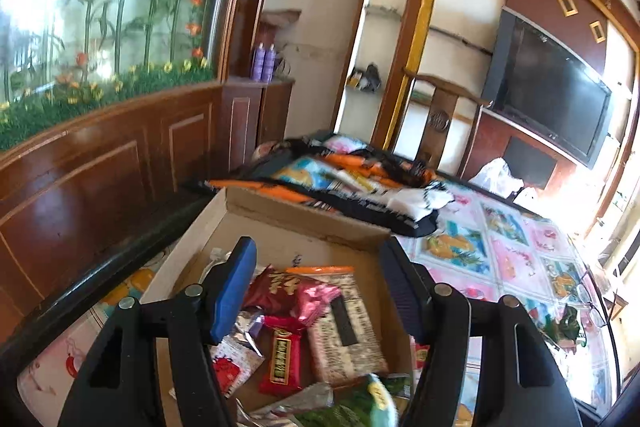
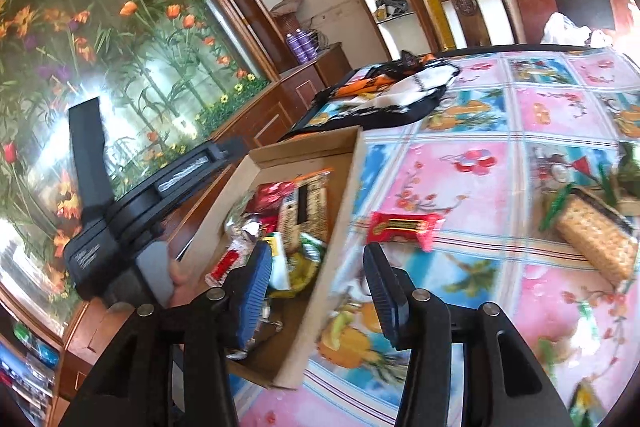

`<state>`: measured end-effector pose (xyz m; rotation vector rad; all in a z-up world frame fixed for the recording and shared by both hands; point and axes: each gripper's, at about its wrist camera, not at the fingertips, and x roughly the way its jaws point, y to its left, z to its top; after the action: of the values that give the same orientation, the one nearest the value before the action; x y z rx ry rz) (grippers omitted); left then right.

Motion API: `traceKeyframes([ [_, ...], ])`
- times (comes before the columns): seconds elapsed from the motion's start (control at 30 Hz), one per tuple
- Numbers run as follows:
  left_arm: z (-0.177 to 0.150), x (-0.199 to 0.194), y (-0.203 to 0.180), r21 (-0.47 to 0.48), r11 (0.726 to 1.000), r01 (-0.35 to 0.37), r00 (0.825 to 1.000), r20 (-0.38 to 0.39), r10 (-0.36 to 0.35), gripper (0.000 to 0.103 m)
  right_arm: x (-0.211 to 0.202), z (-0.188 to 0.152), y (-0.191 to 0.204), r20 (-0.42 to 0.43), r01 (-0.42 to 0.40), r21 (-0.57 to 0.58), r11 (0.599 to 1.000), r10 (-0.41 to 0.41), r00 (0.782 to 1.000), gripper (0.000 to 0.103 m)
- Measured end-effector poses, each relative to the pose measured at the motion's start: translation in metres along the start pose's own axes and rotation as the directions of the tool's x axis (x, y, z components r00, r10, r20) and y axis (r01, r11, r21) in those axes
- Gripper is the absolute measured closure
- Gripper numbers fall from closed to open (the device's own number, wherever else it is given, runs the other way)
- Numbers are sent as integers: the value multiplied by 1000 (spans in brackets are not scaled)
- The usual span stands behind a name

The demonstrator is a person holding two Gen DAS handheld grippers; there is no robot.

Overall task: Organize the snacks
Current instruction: 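Open the right gripper over the box and move both grippers back over the table, then grasp the red wrapped snack bar with the left gripper while the right grasps a clear packet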

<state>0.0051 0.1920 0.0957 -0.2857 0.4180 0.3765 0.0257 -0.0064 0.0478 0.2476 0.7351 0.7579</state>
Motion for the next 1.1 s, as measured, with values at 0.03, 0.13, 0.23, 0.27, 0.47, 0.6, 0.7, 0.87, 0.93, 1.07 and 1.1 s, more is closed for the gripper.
traceKeyframes([
  [0.03, -2, -5, -3, 1, 1000, 1, 1000, 14, -1, 35, -4, 0, -4, 2, 5, 3, 1000, -5, 1000, 51],
  [0.13, -9, -16, -16, 24, 999, 21, 999, 35, -22, 35, -18, 2, -16, 17, 18, 12, 1000, -18, 1000, 51],
  [0.23, -17, -20, -32, 63, 997, 45, 999, 22, -46, 34, -36, 6, -30, 51, 35, 31, 999, -36, 998, 51],
  [0.27, -20, -21, -38, 79, 996, 51, 998, 16, -53, 34, -41, 7, -34, 59, 38, 39, 998, -40, 997, 51],
  [0.47, -38, -22, -76, 188, 977, 101, 995, -30, -98, 34, -73, 14, -64, 116, 64, 123, 990, -79, 990, 51],
  [0.6, -46, -7, -101, 220, 963, 155, 981, -152, -123, 34, -86, 16, -79, 138, 70, 176, 982, -95, 986, 51],
  [0.7, -50, 20, -120, 233, 959, 162, 954, -285, -92, 34, -90, 17, -88, 139, 60, 210, 976, -91, 986, 51],
  [0.87, -62, 65, -134, 201, 968, 147, 902, -430, -48, 42, -97, 17, -90, 150, 48, 218, 975, -82, 985, 51],
  [0.93, -68, 79, -137, 195, 972, 131, 884, -466, -26, 50, -98, 17, -90, 152, 43, 219, 975, -77, 985, 51],
  [1.07, -73, 90, -139, 208, 975, 78, 878, -478, 32, 52, -100, 17, -91, 151, 30, 222, 974, -65, 986, 51],
  [1.1, -76, 92, -137, 196, 977, 79, 868, -496, 30, 52, -100, 17, -91, 150, 27, 223, 975, -62, 987, 51],
])
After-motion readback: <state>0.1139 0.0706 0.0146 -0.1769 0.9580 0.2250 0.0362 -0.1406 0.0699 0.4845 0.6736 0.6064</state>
